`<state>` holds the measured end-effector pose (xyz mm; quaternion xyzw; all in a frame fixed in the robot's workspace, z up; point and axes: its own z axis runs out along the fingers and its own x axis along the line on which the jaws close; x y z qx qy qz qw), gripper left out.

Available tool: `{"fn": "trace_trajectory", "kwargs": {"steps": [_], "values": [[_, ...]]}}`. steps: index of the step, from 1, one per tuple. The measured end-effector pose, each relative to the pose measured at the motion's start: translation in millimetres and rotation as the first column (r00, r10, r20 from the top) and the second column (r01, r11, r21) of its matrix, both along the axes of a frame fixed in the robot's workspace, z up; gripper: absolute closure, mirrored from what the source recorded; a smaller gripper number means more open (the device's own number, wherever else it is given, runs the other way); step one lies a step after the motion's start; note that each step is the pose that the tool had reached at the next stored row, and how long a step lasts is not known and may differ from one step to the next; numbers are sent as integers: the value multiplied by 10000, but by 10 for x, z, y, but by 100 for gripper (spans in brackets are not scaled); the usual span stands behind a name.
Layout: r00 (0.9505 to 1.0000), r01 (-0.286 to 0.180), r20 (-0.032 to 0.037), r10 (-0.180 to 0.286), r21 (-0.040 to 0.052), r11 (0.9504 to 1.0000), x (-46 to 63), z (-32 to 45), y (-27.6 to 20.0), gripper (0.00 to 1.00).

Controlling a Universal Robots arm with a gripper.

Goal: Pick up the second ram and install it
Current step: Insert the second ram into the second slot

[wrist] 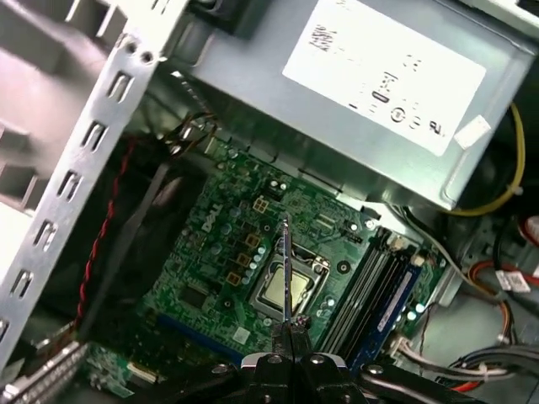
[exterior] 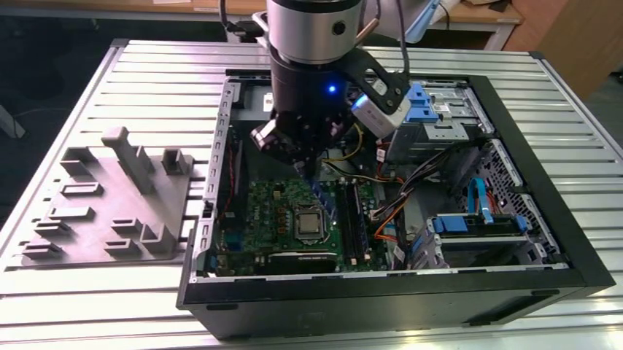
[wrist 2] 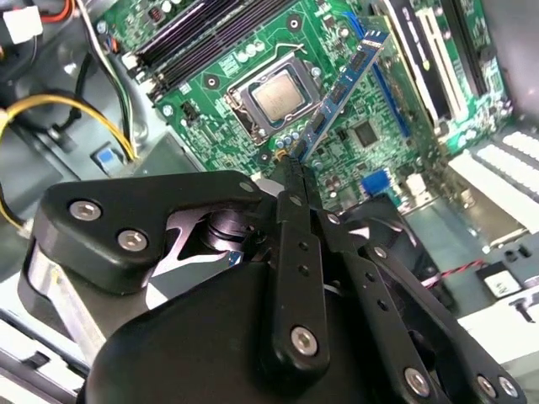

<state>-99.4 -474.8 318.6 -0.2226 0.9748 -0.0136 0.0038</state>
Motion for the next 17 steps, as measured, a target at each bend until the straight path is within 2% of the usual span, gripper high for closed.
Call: {"fn": "trace_trajectory", "kwargs": {"steps": [4,8,10,13,17], "values": [[9973,731,0,-731,0,9973,0,-7,0,89],[9895,1444,0,-1444,0,9895,0,-14,0,89],[9837,1799,0,-1799,0,9837,0,-19,0,89],[9722,2343,0,-2343,1,9722,0,-28,0,89],[9528,3036,0,-3036,1,9528,0,-40,0,89]]}}
